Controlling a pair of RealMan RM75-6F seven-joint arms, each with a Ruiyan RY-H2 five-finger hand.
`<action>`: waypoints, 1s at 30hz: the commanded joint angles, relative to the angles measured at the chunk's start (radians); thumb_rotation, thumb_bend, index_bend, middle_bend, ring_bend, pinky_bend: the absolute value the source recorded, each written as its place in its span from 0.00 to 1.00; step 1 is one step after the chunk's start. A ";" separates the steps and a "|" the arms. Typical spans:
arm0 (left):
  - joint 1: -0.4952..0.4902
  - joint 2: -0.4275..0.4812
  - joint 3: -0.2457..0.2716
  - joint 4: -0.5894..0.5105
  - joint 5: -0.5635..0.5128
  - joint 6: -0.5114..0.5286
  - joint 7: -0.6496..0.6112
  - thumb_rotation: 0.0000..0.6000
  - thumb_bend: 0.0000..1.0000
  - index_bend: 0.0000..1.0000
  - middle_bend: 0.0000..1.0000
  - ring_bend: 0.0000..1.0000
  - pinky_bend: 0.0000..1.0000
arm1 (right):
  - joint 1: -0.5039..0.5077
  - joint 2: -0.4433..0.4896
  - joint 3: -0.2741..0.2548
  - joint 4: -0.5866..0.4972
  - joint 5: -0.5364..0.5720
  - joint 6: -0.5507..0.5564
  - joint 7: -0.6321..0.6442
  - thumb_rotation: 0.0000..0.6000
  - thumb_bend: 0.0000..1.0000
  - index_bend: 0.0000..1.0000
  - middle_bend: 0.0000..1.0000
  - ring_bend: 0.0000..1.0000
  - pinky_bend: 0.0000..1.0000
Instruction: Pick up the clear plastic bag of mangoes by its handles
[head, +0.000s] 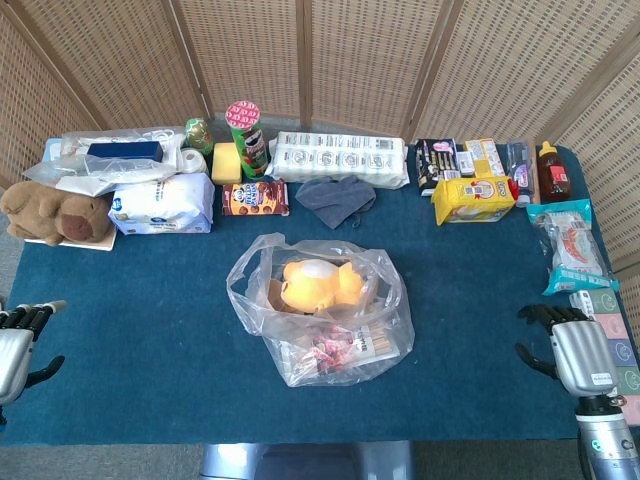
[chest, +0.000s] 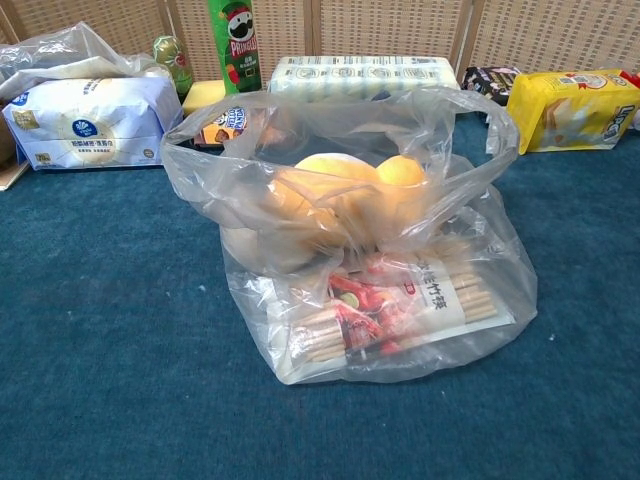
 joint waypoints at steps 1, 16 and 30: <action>0.001 0.007 -0.002 -0.006 -0.002 0.001 0.001 0.96 0.19 0.23 0.32 0.25 0.27 | 0.008 0.000 0.006 -0.010 0.004 -0.006 0.023 1.00 0.24 0.38 0.49 0.46 0.41; -0.006 0.022 -0.011 -0.019 -0.008 -0.006 0.009 0.95 0.19 0.23 0.32 0.25 0.27 | 0.110 0.066 0.047 -0.128 0.063 -0.172 0.288 0.78 0.16 0.41 0.41 0.38 0.32; -0.026 0.028 -0.031 -0.039 -0.012 -0.012 0.029 0.95 0.19 0.23 0.32 0.25 0.27 | 0.259 0.066 0.070 -0.170 0.105 -0.395 0.476 0.25 0.08 0.40 0.39 0.34 0.30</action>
